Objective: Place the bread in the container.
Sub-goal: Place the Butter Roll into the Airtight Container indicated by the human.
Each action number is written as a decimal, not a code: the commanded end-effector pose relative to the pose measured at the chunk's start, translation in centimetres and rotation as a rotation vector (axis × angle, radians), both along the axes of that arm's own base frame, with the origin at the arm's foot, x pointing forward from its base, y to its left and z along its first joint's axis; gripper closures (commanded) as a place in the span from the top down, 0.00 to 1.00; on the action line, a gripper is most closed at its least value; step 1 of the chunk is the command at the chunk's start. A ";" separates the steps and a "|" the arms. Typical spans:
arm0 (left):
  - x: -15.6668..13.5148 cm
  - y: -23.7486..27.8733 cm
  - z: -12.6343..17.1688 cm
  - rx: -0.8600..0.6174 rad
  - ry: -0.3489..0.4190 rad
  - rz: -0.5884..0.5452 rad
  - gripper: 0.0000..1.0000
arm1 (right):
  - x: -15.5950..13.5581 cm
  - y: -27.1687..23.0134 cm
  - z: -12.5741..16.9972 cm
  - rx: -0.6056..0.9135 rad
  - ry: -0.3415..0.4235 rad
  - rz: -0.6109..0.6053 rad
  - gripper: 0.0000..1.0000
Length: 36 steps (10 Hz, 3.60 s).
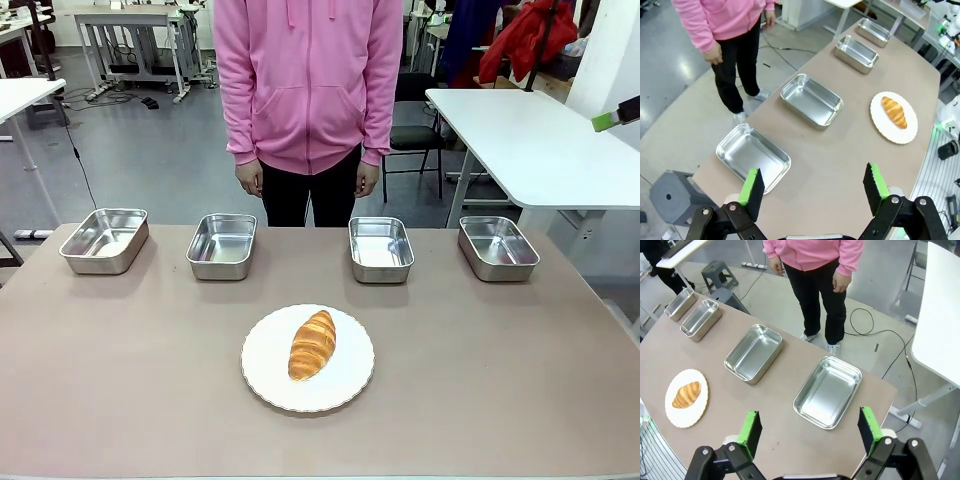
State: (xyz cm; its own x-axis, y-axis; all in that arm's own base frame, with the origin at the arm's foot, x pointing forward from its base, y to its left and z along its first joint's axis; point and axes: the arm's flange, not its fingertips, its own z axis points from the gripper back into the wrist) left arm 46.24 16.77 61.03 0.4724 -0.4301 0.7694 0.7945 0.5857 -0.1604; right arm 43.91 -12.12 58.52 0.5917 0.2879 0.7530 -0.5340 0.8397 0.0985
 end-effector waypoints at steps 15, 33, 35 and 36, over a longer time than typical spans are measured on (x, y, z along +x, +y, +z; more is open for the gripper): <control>-0.2 0.0 0.1 0.000 -0.011 -0.008 1.00 | 0.0 0.1 0.1 0.012 -0.004 0.000 1.00; -0.2 0.0 0.1 0.000 -0.011 -0.008 1.00 | 0.0 0.1 0.1 0.012 -0.004 0.000 1.00; -0.2 0.0 0.1 0.000 -0.011 -0.008 1.00 | 0.0 0.1 0.1 0.012 -0.004 0.000 1.00; -0.2 0.0 0.1 0.000 -0.011 -0.008 1.00 | 0.0 0.1 0.1 0.012 -0.004 0.000 1.00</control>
